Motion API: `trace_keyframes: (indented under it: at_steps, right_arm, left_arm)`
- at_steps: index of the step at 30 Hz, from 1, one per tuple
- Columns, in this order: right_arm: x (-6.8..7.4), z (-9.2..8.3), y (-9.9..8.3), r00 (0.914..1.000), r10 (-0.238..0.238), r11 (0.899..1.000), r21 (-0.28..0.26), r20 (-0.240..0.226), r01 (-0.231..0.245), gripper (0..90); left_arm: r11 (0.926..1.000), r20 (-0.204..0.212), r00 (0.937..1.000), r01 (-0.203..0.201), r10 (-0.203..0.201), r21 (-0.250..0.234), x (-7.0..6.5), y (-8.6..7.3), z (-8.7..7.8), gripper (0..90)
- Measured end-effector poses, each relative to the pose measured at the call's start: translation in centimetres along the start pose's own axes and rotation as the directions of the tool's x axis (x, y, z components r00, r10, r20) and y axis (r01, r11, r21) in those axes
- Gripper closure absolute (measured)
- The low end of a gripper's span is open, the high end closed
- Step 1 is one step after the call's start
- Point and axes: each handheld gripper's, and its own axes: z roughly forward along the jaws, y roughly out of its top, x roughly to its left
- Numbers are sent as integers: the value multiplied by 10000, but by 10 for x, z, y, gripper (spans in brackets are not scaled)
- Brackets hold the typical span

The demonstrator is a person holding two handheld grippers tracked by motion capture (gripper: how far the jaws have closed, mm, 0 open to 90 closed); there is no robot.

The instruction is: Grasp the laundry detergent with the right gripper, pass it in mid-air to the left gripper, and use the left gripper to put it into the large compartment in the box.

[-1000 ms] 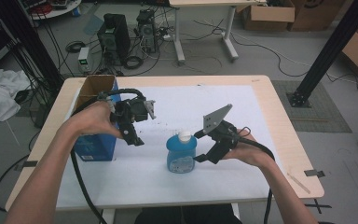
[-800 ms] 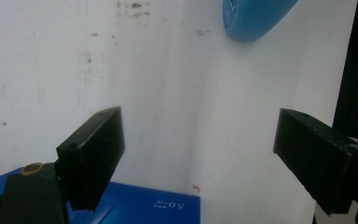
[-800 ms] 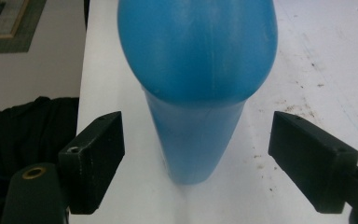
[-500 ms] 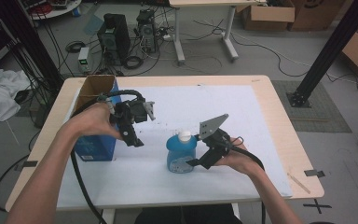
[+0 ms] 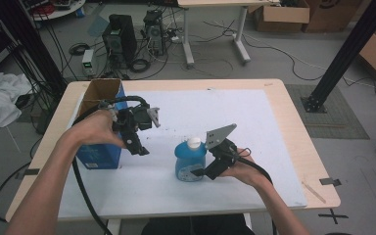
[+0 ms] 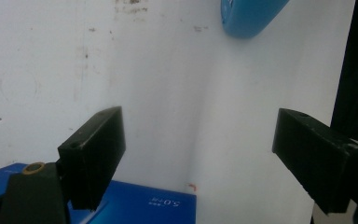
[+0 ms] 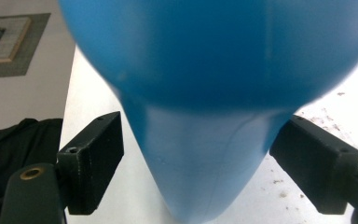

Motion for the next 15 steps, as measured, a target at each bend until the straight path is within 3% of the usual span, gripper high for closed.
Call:
trace_keyframes:
  at_steps: [15]
  right_arm:
    - [-3,0,-1,9998,108,9993,-350,-170,-114,226]
  left_arm:
    - [9999,16,9999,100,-100,-30,-2,-2,0,183]
